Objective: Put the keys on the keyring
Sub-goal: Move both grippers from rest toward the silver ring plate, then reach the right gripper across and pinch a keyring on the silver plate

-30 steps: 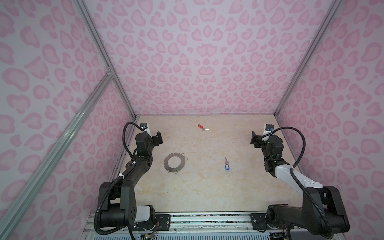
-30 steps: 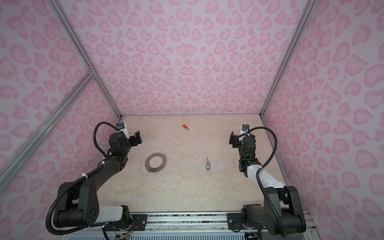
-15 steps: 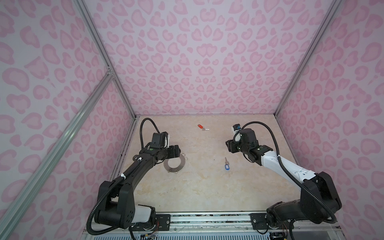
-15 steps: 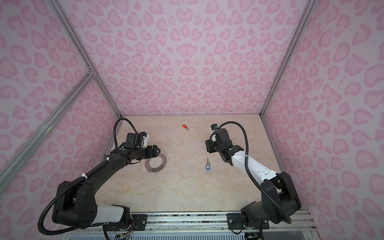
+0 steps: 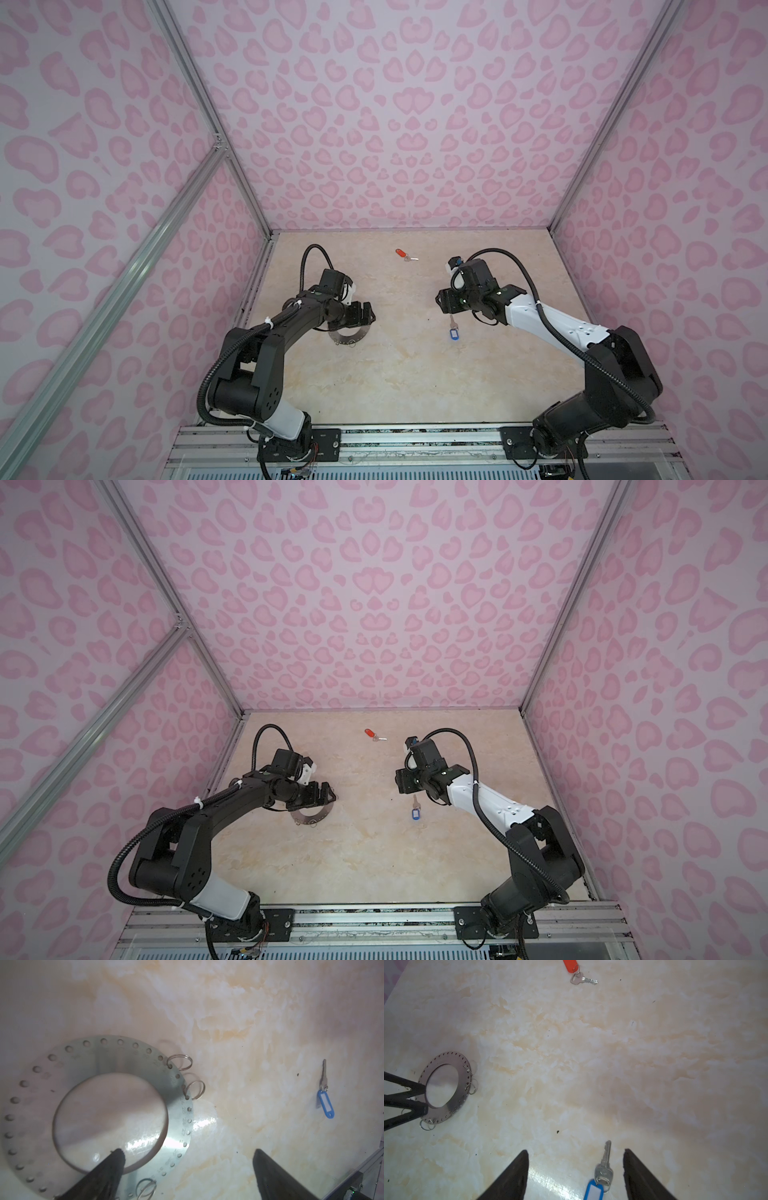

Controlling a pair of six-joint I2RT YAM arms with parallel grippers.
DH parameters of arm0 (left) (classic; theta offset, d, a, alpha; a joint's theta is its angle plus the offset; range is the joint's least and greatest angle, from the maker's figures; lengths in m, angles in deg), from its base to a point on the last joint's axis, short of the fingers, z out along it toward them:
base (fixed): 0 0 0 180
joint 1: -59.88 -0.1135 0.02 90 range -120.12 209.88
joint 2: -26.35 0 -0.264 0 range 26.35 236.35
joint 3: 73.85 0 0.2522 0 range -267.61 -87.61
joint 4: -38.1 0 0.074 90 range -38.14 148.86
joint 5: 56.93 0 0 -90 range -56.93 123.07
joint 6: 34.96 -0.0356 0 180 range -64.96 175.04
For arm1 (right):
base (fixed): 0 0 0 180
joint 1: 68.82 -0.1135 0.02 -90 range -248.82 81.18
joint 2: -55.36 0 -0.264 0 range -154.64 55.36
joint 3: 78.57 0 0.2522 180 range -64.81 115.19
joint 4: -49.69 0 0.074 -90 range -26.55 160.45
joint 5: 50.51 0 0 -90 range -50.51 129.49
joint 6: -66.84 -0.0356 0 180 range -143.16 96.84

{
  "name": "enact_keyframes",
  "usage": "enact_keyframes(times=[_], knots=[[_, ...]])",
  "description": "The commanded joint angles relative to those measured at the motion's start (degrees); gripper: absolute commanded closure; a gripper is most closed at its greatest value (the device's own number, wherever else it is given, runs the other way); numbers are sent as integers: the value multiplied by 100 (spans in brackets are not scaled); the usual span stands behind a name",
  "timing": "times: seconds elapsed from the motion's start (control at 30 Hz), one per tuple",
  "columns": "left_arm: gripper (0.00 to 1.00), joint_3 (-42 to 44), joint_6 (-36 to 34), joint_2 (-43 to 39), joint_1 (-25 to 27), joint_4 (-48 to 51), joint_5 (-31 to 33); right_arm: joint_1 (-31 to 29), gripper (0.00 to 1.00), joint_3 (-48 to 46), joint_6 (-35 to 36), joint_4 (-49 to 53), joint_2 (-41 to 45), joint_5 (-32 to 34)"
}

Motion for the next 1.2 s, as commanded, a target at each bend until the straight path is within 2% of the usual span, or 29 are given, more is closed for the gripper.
enact_keyframes(times=[0.0, 0.2, 0.37, 0.53, 0.9, 1.07, 1.17], knots=[[2, -118, -154, 238, 65, 91, -152, 0, 28, 118, 16, 259, -158, 13], [2, -378, -300, 545, 208, 209, -359, 1, 28, 167, 160, 415, -255, 56], [6, -610, -423, 824, 255, 455, -713, 29, 30, 124, 189, 429, -115, 378], [6, -668, -441, 983, 371, 483, -728, 50, 30, 183, 252, 552, -59, 336], [10, -1241, -492, 1148, 893, 599, -1340, 57, 31, 74, 247, 599, 254, 278], [13, -1630, -555, 967, 1029, 599, -1093, 48, 33, 166, 443, 765, 414, 212], [13, -1666, -554, 634, 994, 589, -720, 51, 36, 338, 553, 963, 397, 44]])
